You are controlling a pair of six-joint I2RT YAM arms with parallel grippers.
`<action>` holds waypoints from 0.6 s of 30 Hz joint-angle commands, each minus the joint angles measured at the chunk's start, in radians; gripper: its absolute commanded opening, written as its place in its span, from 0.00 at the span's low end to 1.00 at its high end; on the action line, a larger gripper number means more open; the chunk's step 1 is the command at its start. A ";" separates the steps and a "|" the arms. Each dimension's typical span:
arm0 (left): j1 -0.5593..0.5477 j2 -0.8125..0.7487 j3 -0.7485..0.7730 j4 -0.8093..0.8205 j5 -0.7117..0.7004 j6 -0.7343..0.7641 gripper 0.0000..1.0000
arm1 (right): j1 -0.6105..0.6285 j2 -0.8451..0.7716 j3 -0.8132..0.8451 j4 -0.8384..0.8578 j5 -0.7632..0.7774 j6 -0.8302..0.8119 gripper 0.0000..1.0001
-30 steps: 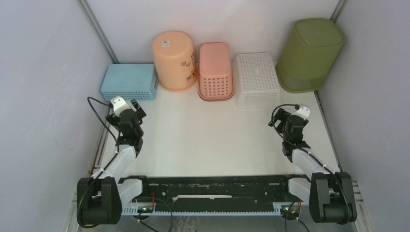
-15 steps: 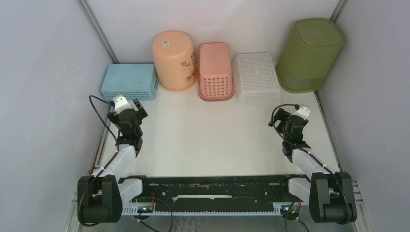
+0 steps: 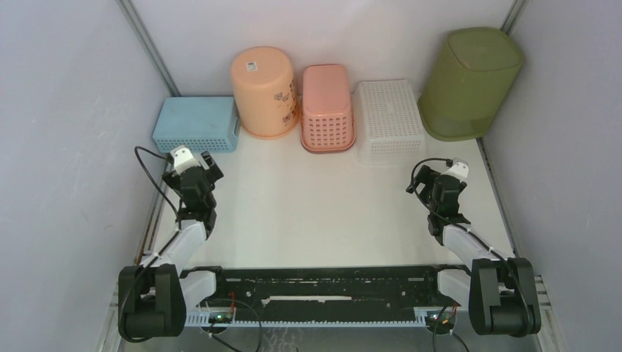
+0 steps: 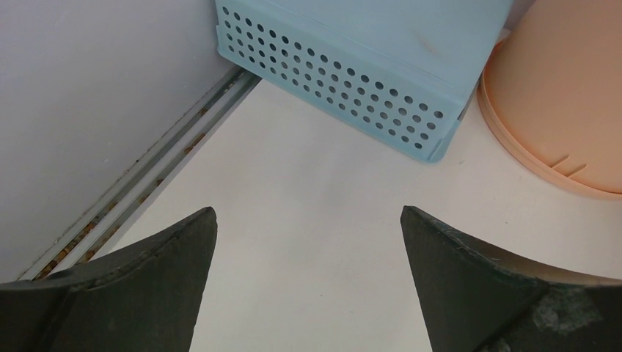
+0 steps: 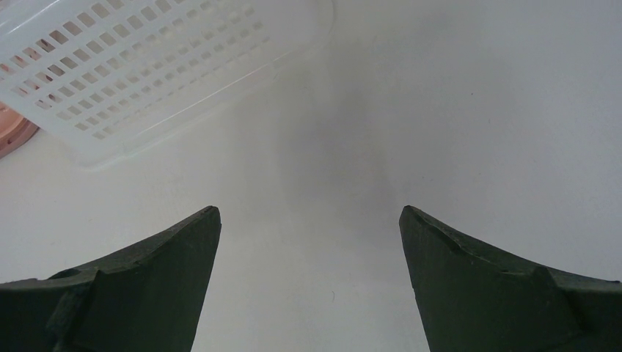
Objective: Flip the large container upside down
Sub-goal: Reset both arms
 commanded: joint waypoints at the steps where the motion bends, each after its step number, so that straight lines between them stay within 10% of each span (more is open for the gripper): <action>1: 0.008 -0.009 -0.028 0.064 -0.022 0.006 1.00 | -0.005 -0.017 0.038 0.016 0.009 -0.003 1.00; 18: 0.008 0.004 -0.113 0.236 0.054 0.077 1.00 | -0.005 -0.016 0.034 0.027 0.000 -0.007 1.00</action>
